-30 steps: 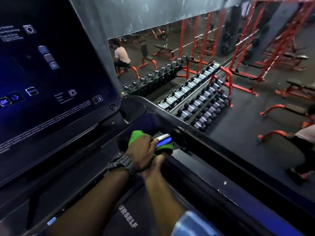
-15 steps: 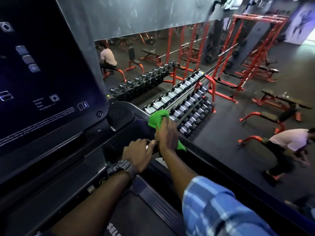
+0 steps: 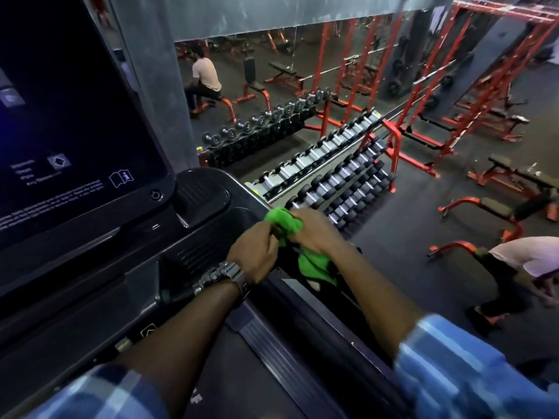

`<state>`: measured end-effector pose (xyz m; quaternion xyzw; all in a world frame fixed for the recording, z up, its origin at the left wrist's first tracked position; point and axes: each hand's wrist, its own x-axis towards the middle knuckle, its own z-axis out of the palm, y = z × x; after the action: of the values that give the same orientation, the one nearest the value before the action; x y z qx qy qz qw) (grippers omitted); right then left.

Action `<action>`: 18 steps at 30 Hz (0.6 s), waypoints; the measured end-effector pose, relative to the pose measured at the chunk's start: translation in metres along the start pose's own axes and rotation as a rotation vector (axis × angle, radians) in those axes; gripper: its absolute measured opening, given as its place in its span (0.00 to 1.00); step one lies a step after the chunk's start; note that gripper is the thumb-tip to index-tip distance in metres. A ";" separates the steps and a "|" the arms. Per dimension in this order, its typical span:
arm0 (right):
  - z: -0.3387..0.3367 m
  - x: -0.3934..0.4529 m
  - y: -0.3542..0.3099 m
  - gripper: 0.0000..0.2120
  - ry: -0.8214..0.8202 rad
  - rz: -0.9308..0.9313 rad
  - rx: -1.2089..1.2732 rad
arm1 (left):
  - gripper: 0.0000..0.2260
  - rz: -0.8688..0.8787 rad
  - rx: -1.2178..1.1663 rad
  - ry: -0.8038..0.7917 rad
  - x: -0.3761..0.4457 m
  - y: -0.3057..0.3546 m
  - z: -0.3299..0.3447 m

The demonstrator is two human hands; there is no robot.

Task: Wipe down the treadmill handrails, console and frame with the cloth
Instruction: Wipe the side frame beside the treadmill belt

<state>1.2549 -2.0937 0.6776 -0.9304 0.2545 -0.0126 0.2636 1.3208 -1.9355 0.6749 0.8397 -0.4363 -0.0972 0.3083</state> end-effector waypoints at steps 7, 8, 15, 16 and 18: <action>-0.012 -0.042 0.044 0.17 0.100 0.291 -0.011 | 0.05 0.080 0.041 -0.063 0.041 0.038 0.012; -0.011 -0.040 0.032 0.14 0.147 0.264 -0.074 | 0.05 0.074 0.042 -0.070 0.043 0.039 0.012; 0.006 -0.122 0.045 0.28 0.101 -0.100 -0.214 | 0.18 0.120 0.108 -0.182 0.047 0.031 0.013; 0.001 -0.141 0.056 0.26 0.108 -0.069 -0.205 | 0.21 0.153 0.135 -0.223 0.045 0.033 0.015; -0.006 -0.160 0.064 0.21 0.119 0.144 -0.222 | 0.23 0.251 0.177 -0.280 0.036 0.037 0.020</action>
<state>1.0851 -2.0668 0.6692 -0.9308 0.3355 -0.0204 0.1438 1.3091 -1.9887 0.6850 0.7808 -0.5829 -0.1354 0.1794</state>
